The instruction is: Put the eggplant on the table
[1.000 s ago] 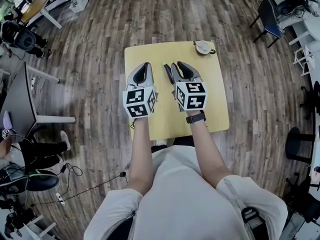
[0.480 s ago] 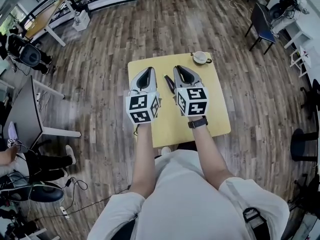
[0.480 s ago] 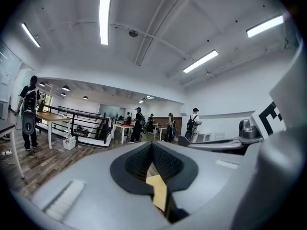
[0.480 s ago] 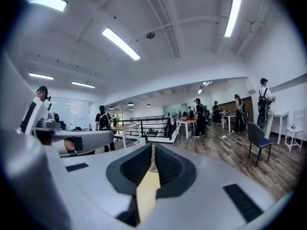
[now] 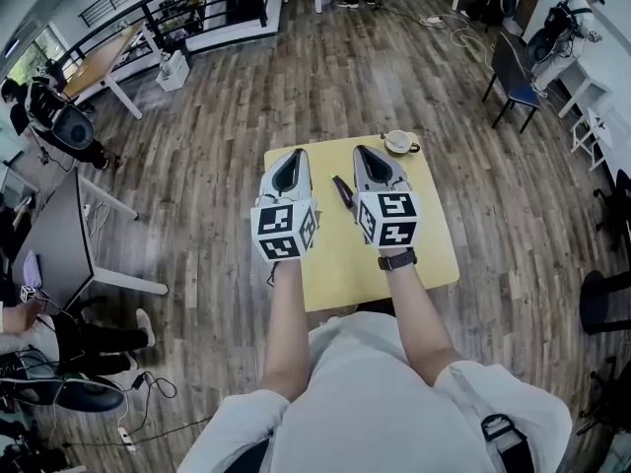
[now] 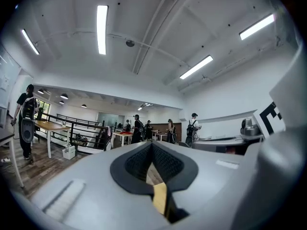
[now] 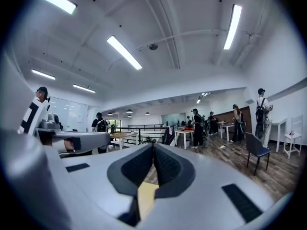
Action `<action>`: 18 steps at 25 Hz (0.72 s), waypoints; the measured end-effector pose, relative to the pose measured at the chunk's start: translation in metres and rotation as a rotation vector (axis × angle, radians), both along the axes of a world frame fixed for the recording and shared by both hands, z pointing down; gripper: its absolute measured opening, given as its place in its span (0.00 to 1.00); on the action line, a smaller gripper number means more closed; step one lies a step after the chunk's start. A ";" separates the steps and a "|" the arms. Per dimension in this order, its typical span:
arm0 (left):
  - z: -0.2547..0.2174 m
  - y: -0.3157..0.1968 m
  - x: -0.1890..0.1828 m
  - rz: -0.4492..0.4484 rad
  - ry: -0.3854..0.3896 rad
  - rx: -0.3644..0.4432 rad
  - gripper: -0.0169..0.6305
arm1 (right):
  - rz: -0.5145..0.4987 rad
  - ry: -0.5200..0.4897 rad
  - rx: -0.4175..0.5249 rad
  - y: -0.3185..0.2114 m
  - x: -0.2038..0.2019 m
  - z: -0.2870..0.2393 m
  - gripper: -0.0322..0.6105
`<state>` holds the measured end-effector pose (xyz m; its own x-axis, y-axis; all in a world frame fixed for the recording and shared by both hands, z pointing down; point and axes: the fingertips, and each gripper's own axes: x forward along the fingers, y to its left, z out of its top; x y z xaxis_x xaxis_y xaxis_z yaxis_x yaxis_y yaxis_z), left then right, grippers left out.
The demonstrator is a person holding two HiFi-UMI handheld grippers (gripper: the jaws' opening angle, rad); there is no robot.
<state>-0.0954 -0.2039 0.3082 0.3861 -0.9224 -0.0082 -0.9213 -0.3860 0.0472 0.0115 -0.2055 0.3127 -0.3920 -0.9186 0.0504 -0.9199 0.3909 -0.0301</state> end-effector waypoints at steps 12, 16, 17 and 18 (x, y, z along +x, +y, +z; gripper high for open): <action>-0.036 0.007 -0.009 -0.012 -0.031 0.053 0.04 | 0.028 0.006 0.074 0.009 0.010 -0.037 0.07; -0.037 0.011 -0.011 -0.007 -0.039 0.058 0.04 | 0.051 0.007 0.079 0.011 0.017 -0.038 0.07; -0.036 0.012 -0.011 -0.005 -0.041 0.058 0.04 | 0.057 0.007 0.081 0.012 0.019 -0.038 0.07; -0.035 0.013 -0.012 -0.004 -0.042 0.058 0.04 | 0.063 0.009 0.083 0.013 0.021 -0.037 0.07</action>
<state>-0.1071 -0.1913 0.2733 0.3835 -0.9224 -0.0459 -0.9235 -0.3832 -0.0142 0.0321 -0.1923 0.2756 -0.3335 -0.9425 -0.0235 -0.9427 0.3334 0.0078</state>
